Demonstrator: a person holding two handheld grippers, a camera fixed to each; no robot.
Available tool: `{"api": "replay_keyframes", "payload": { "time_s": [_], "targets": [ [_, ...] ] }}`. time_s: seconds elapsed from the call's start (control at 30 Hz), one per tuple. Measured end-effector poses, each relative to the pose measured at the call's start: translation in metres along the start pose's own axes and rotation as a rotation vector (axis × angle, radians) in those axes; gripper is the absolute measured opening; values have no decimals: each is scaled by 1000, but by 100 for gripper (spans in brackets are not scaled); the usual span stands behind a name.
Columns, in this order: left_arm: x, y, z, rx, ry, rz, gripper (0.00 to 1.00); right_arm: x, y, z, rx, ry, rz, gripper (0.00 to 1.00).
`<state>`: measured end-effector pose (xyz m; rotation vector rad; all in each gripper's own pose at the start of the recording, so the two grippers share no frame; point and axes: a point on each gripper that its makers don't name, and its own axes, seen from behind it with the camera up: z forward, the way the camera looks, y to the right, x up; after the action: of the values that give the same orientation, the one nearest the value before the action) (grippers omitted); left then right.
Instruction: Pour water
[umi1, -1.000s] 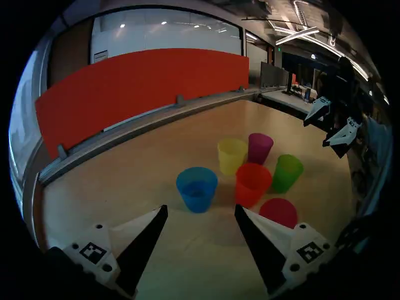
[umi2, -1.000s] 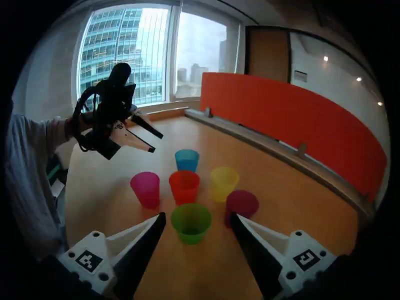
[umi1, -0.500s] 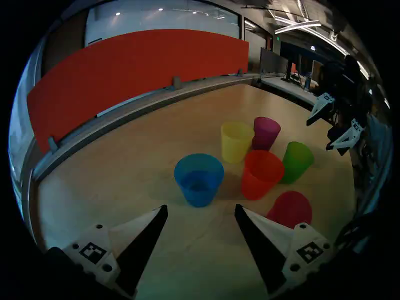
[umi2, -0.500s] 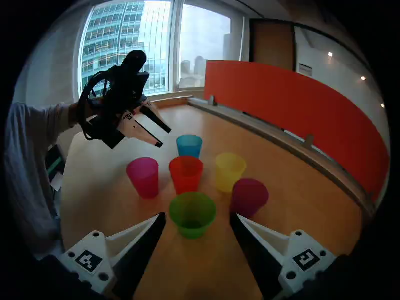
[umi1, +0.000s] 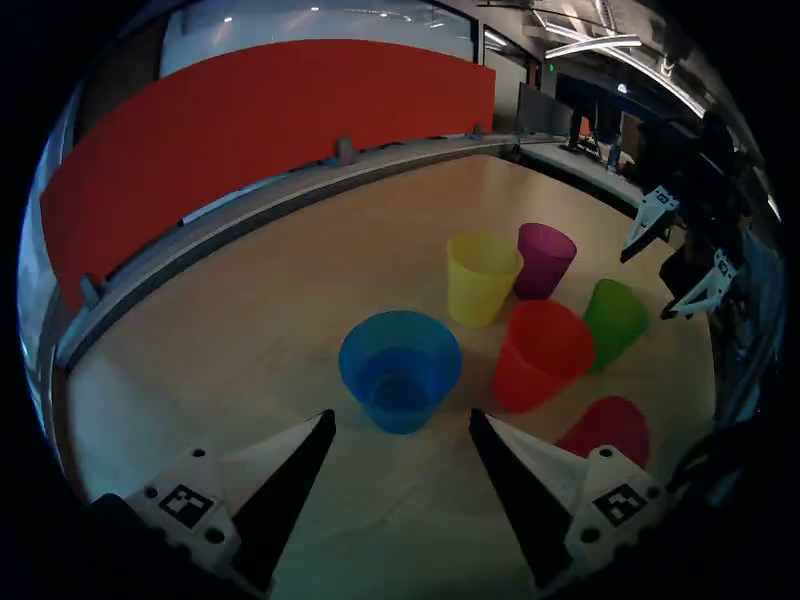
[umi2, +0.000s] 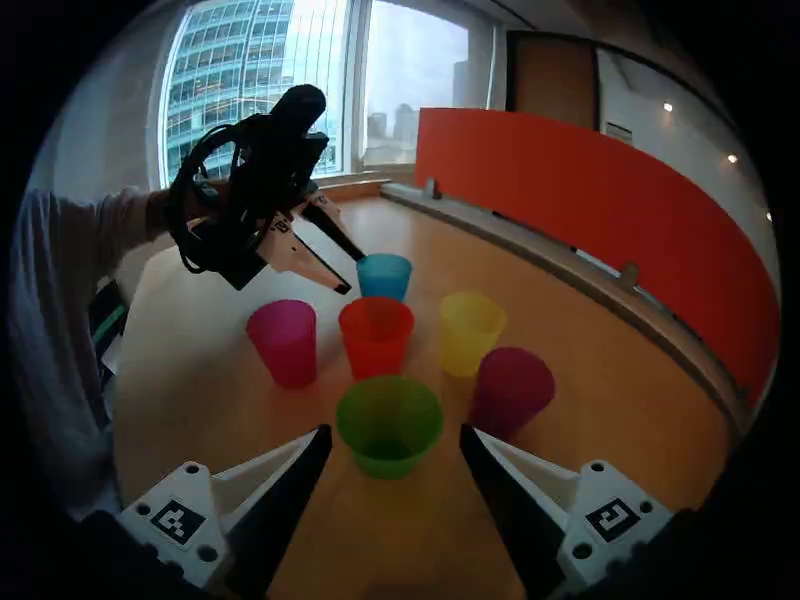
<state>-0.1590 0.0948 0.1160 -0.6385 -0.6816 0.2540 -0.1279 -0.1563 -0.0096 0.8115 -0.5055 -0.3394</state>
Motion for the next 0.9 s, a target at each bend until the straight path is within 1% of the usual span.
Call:
{"api": "replay_keyframes", "payload": {
  "time_s": [0.3, 0.53, 0.77, 0.9],
  "targets": [
    [5, 1, 15, -10, -6, 8, 100, -8, -2, 11, 11, -20, -1, 99],
    [10, -3, 25, -8, -3, 8, 100, -12, -3, 15, 18, -30, 3, 99],
    [18, -6, 32, -8, 5, -4, 100, -13, -4, 18, 23, -30, 8, 99],
    [20, -6, 34, -11, 11, -6, 100, -12, -3, 18, 24, -30, 9, 99]
  ]
}}
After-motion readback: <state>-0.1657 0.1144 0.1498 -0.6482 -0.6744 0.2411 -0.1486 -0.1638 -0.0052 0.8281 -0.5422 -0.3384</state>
